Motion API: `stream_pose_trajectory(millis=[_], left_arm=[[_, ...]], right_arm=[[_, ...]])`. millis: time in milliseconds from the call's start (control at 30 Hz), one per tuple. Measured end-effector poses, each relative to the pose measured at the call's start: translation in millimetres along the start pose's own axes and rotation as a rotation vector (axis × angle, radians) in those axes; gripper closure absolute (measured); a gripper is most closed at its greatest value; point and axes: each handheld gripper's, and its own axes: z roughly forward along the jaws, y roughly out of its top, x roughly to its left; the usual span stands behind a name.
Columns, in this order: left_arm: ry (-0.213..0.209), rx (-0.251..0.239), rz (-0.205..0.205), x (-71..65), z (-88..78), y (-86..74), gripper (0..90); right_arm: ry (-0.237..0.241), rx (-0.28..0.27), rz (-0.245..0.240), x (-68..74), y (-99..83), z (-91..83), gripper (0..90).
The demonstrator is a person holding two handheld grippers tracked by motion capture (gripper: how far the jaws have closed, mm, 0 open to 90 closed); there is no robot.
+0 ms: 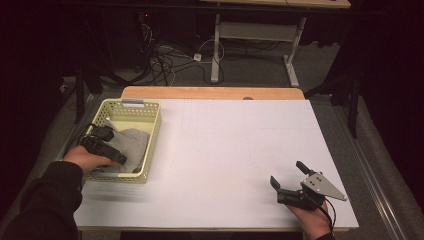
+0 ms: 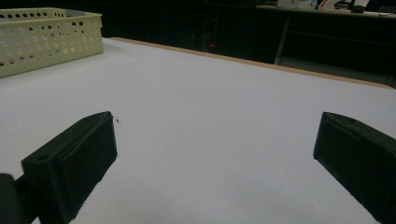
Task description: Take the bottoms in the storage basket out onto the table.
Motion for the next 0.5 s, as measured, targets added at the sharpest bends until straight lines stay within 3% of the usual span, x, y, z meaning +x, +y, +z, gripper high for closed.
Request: stream_pose_trajectory(millis=[200,267,500], left_arm=[[0.047,0.085,0.041,-7.8,11.6,10.2,0.0],[0.081,0.123,0.061,-11.4,15.8,12.8,0.0],[0.154,0.185,0.105,-19.8,22.9,16.7,0.0]], right_arm=[[0.003,0.003,-0.004,0.6,-0.2,0.8,0.1],[0.003,0.003,-0.005,0.4,-0.3,1.2,0.2],[0.006,0.001,-0.008,1.4,0.1,0.9,0.2]])
